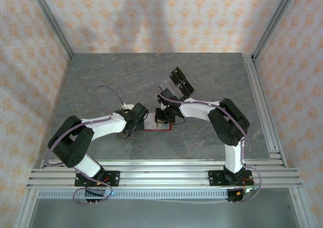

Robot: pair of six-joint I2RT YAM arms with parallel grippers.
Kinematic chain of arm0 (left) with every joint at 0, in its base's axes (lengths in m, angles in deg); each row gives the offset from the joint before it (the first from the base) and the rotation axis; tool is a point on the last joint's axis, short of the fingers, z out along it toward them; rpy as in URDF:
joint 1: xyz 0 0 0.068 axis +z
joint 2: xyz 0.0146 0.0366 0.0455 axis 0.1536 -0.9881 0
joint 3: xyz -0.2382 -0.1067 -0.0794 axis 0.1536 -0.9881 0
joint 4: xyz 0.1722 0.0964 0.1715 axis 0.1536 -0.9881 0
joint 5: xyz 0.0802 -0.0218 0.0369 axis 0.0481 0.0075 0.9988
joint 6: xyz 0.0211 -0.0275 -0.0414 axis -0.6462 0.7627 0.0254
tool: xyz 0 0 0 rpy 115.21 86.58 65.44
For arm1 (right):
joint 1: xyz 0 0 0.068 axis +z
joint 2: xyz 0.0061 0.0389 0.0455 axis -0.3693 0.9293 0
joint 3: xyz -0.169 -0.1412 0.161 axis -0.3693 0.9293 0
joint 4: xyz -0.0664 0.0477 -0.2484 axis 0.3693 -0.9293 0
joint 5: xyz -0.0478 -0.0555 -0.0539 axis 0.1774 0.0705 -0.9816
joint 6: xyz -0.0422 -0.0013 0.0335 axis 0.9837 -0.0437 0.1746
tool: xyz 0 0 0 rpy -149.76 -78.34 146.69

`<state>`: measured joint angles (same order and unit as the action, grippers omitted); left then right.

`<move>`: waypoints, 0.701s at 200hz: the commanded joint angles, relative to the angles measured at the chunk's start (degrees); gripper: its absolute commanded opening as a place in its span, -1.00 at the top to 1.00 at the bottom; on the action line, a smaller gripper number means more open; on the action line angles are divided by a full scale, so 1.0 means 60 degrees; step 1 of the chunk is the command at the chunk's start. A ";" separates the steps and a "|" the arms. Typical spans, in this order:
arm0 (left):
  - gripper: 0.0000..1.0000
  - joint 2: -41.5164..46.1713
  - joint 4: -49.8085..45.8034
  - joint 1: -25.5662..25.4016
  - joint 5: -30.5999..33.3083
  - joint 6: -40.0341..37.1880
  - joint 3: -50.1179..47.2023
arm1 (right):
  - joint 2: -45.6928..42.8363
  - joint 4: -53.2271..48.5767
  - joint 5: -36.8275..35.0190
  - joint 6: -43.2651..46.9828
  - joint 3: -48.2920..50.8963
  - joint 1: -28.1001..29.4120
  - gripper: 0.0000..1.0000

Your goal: Put the credit cards into the card holder

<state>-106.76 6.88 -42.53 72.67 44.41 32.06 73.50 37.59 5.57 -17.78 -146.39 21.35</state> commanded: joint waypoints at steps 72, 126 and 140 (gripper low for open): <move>-0.99 -0.0143 0.0267 0.0077 -0.0100 -0.0003 -0.0346 | 0.0360 -0.0229 0.0101 0.0040 -0.0822 0.0225 1.00; -0.99 0.0467 -0.0595 0.0076 0.0626 0.0189 -0.0217 | -0.0685 -0.0526 -0.0538 0.0279 -0.0197 0.0066 1.00; -0.99 0.0506 -0.0743 0.0078 0.0814 0.0219 -0.0171 | -0.0694 -0.0561 -0.0543 0.0296 -0.0201 0.0053 1.00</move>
<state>-105.56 6.42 -42.53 73.30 44.63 31.42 72.19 35.60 4.15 -17.15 -148.55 21.79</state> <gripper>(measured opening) 0.996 0.041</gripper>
